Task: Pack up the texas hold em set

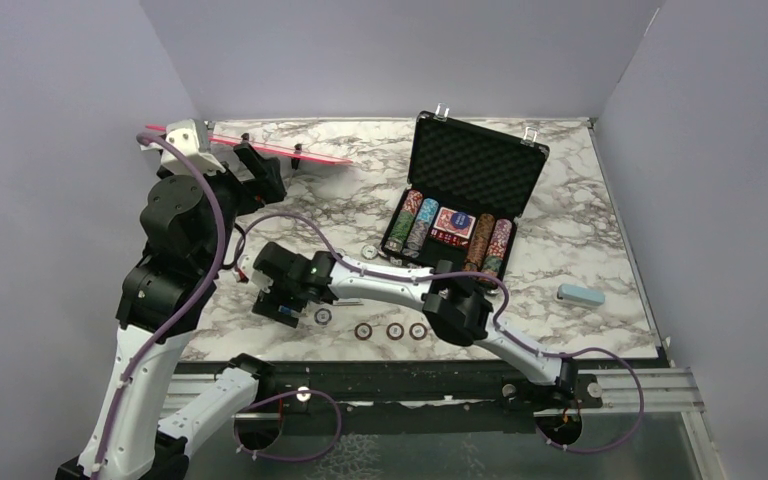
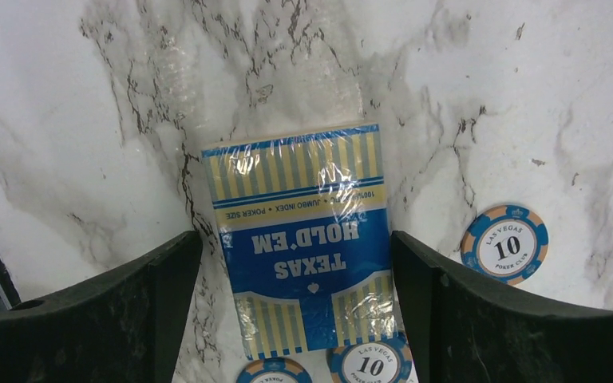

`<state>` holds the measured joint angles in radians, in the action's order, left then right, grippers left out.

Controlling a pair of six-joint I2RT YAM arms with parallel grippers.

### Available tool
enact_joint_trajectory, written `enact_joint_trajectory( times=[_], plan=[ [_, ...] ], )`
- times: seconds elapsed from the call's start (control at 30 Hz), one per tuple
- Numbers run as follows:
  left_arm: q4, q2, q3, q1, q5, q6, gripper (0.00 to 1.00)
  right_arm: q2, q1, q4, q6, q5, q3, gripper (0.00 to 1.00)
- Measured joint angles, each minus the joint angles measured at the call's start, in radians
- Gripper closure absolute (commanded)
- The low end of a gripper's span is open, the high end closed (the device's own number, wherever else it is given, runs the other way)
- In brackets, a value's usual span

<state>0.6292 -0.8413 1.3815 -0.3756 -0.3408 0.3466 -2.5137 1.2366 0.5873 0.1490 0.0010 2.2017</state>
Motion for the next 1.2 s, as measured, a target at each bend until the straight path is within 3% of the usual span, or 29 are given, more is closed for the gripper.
enact_joint_trajectory(
  times=[0.13, 0.3, 0.43, 0.93, 1.2],
  plan=[
    [-0.005, -0.001, -0.017, 0.000, 0.005, 0.000, 0.01, -0.002, -0.011, 0.024, 0.005, -0.034, 0.006, 0.33],
    [-0.011, 0.005, -0.042, 0.000, 0.018, 0.000, 0.01, 0.016, -0.016, -0.004, 0.002, -0.049, -0.035, 0.38],
    [-0.008, 0.016, -0.055, 0.000, 0.023, -0.005, 0.01, 0.098, -0.016, -0.083, -0.001, -0.052, -0.182, 0.39],
    [0.034, 0.011, -0.056, 0.000, 0.241, 0.080, 0.01, 0.766, -0.040, -0.522, -0.108, 0.018, -0.871, 0.41],
    [0.031, 0.025, -0.212, 0.000, 0.489, 0.187, 0.02, 1.035, -0.226, -0.592, -0.201, 0.051, -1.190, 0.40]
  ],
)
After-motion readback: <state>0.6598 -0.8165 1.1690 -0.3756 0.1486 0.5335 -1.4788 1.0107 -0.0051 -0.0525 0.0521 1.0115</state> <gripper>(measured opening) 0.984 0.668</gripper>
